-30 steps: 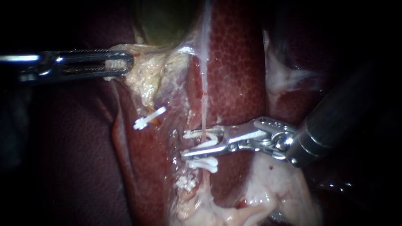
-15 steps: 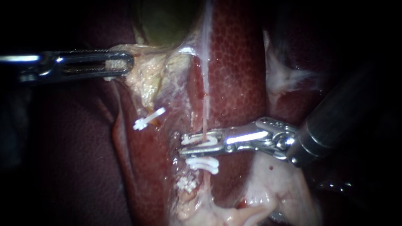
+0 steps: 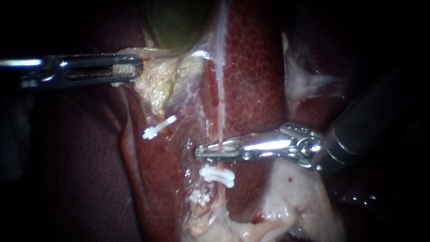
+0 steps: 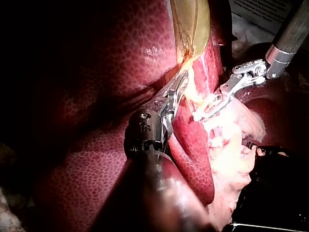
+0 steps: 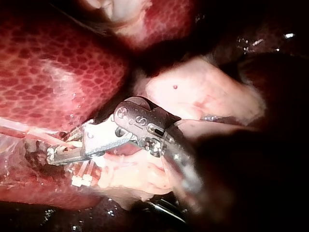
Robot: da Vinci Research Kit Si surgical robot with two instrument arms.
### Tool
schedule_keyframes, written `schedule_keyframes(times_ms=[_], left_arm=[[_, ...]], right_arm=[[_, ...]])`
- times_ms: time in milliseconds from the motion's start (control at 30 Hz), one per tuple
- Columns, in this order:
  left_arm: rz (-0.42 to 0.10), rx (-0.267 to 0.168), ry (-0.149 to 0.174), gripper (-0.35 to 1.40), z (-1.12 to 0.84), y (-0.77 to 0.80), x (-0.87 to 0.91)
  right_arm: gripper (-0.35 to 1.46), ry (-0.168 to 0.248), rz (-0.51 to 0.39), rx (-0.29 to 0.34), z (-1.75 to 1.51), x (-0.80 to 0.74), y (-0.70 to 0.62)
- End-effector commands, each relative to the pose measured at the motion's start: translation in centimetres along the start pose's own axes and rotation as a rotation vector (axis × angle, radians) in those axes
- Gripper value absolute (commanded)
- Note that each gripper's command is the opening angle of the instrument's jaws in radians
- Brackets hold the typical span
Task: Clipping third clip right tube
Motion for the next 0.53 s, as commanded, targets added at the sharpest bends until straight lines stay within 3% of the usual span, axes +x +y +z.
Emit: schedule_keyframes(times_ms=[33,533], left_arm=[[0.0,0.0,0.0,-0.35,0.0,0.0,0.0],[0.0,0.0,0.0,-0.35,0.0,0.0,0.0]], right_arm=[[-0.35,0.002,-0.001,0.003,0.0,0.0,0.0],[-0.35,-0.004,-0.001,0.006,0.0,0.0,0.0]])
